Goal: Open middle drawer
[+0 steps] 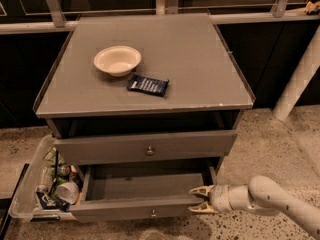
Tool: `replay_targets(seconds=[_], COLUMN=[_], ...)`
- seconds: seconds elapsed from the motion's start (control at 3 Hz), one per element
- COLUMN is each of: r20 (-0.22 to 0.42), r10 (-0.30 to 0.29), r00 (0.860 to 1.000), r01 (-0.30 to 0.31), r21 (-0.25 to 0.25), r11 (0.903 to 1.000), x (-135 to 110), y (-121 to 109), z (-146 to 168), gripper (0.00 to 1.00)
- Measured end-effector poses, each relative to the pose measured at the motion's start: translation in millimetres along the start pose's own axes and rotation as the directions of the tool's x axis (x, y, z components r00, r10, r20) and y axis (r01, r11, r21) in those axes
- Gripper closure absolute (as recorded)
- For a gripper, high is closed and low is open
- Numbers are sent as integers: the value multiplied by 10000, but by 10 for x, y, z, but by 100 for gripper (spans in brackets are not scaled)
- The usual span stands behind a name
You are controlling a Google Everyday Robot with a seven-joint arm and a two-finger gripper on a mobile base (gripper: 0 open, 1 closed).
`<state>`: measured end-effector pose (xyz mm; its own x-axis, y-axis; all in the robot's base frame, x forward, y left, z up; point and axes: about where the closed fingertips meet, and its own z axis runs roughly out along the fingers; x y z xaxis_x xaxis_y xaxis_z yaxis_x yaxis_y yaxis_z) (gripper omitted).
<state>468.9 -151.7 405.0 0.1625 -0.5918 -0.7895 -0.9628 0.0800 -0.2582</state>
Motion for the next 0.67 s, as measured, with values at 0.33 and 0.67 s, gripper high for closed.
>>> replay_targets(seconds=[0.33, 0.67], r20=[15, -168], r10=[-45, 23], r00=[10000, 9999], r01=[45, -22], r21=[9, 90], r11=[10000, 10000], x=[-24, 3], y=[23, 222], z=[-2, -33], gripper=[88, 100])
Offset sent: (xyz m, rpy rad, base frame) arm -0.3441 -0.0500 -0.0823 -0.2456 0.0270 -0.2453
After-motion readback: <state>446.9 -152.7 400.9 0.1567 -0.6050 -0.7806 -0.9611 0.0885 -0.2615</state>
